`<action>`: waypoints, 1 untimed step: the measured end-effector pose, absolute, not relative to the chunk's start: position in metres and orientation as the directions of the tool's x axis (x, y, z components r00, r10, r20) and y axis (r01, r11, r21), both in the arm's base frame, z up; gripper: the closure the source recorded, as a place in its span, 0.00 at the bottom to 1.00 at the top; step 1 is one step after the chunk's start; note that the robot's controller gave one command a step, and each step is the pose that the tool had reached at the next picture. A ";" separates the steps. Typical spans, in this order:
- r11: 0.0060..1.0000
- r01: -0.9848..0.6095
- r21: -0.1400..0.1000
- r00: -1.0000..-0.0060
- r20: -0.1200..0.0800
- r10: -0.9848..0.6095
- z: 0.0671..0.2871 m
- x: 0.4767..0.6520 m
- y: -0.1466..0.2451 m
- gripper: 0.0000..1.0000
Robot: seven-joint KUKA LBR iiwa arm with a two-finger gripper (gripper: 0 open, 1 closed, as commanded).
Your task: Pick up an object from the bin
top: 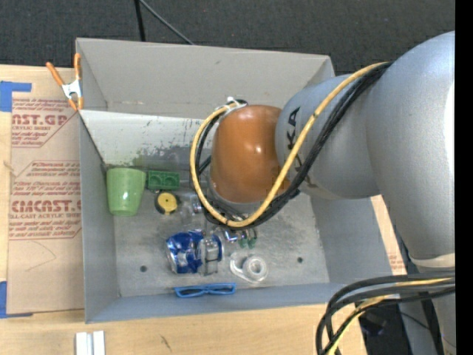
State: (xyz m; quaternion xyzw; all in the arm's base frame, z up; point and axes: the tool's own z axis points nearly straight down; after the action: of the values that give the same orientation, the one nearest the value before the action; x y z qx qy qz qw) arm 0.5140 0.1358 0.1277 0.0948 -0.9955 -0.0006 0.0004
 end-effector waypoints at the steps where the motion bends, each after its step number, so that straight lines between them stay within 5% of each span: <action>1: 0.991 -0.134 0.001 -0.991 -0.001 -0.134 0.134 0.518 0.139 0.00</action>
Offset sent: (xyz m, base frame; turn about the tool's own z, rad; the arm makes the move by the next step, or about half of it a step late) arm 0.0044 0.0025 0.0065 0.0562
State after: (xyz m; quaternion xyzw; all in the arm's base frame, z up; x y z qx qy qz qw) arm 0.5184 0.1390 0.1335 0.0673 -0.9977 -0.0007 -0.0004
